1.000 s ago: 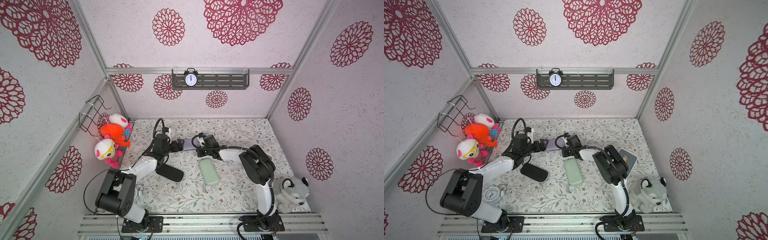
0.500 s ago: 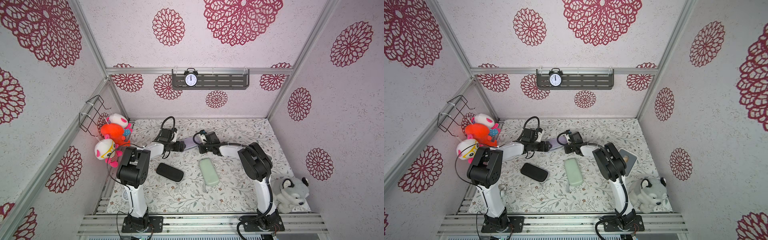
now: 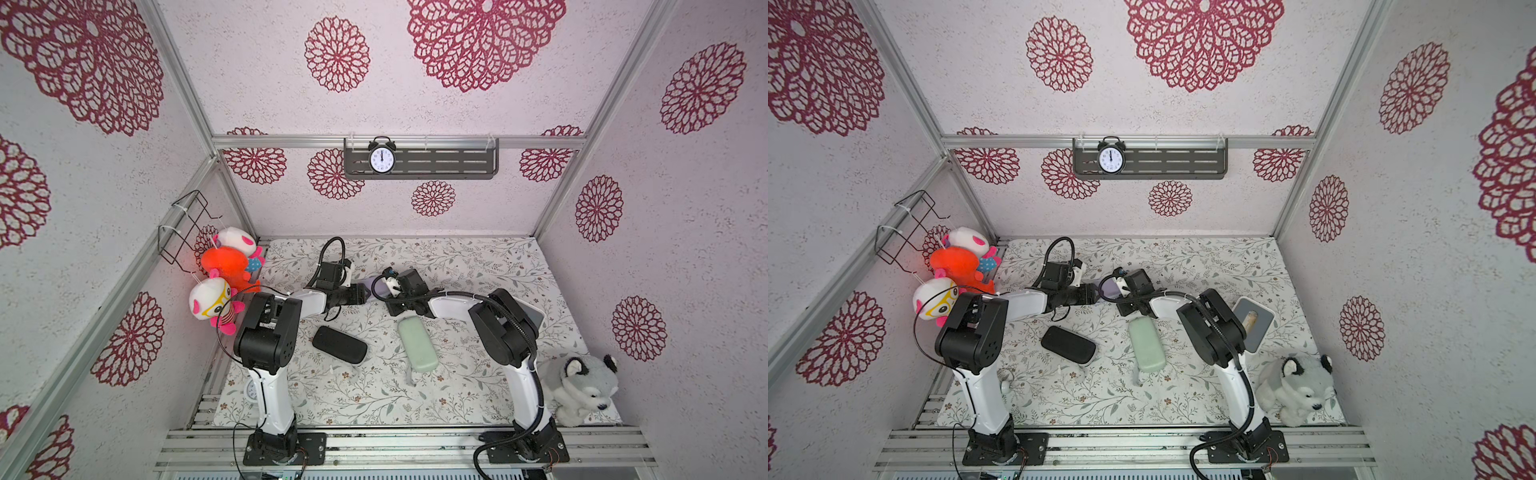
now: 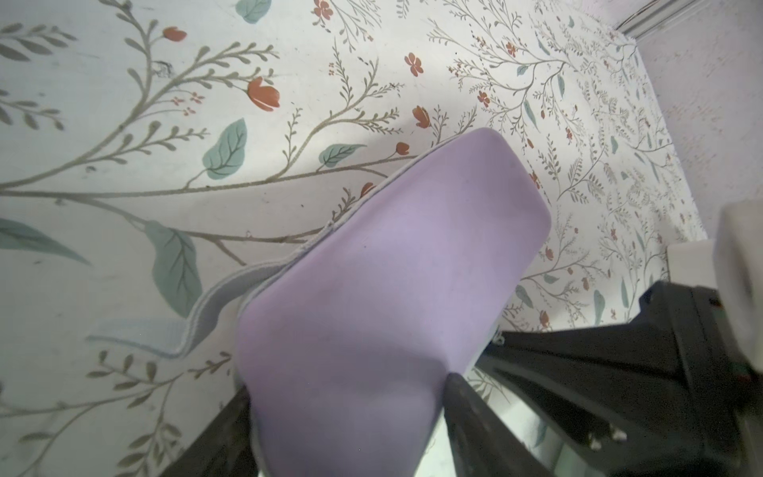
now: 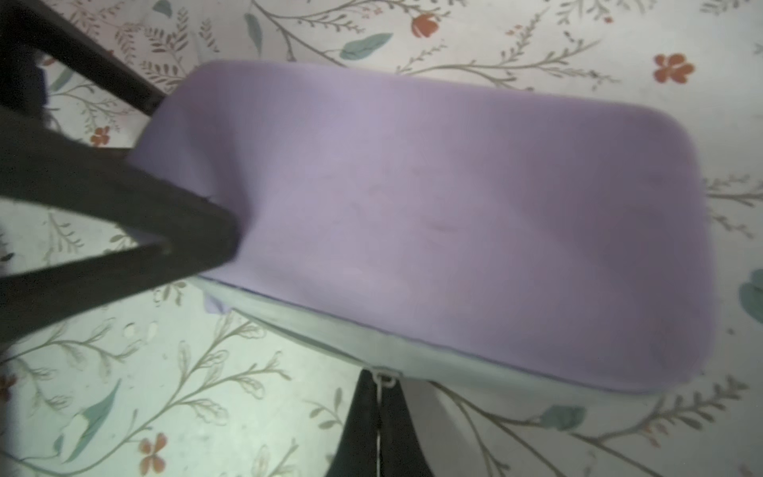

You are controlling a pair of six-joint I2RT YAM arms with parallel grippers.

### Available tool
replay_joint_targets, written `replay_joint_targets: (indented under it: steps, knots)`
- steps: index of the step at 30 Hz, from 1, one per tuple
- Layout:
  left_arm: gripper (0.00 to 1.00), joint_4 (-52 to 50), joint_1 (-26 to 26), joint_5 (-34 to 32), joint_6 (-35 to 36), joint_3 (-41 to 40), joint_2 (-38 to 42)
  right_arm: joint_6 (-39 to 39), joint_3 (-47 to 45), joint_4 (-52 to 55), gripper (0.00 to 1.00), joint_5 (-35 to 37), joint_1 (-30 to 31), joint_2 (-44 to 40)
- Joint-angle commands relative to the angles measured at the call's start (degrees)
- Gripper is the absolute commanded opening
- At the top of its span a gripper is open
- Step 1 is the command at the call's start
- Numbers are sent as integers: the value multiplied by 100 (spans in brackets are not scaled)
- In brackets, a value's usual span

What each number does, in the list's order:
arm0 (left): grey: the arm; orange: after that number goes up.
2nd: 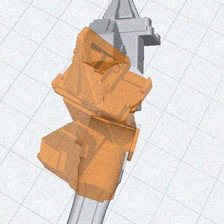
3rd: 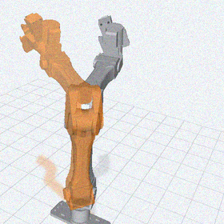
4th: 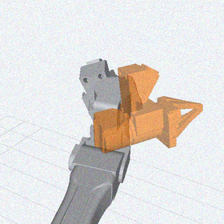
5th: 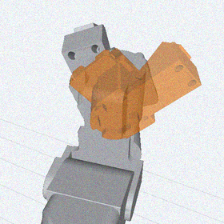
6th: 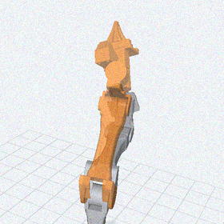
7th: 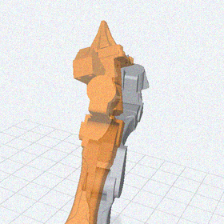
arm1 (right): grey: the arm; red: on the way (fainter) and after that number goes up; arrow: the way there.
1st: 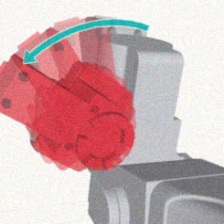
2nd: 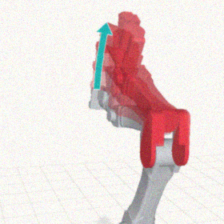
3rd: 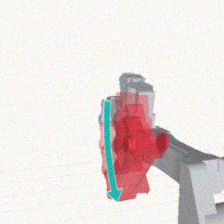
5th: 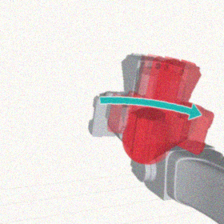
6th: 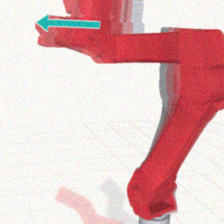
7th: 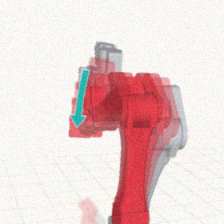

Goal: Put umbrellas into zippered umbrella sleeves
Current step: Zip the zipper on the umbrella sleeve.

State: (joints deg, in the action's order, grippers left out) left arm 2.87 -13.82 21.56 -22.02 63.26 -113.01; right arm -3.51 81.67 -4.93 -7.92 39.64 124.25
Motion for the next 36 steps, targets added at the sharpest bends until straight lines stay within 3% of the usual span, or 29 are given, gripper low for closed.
replay_joint_targets:
  steps: [1, 10, 19, 23, 30, 32, 34, 36]
  knots:
    - [67, 202, -105, 199, -527, -243, -183, 230, 322, 159, 0, -182, 263, -173]
    - [61, 1632, -131, 331, -1550, -839, -146, -608, 508, -564, 0, -997, 507, 115]
    - [58, 2413, -194, 338, -2049, -1207, -78, -896, 769, -771, 0, -1051, 695, 426]
    - [58, 2819, -137, 467, -2265, -1512, 163, -913, 754, -463, 0, -754, 625, 407]
    - [76, 1862, 32, 103, -1810, -1734, 1358, -902, -109, -245, 0, -378, 240, -176]
    - [81, 1356, 45, -290, -1559, -1627, 1668, -885, -234, -176, 0, -373, 90, -237]
    - [83, 842, 77, -644, -1184, -1343, 1677, -837, -376, -103, 0, -175, -50, -330]
    - [82, 548, 191, -489, -1085, -975, 1424, -802, -497, -113, 0, -129, -225, -400]
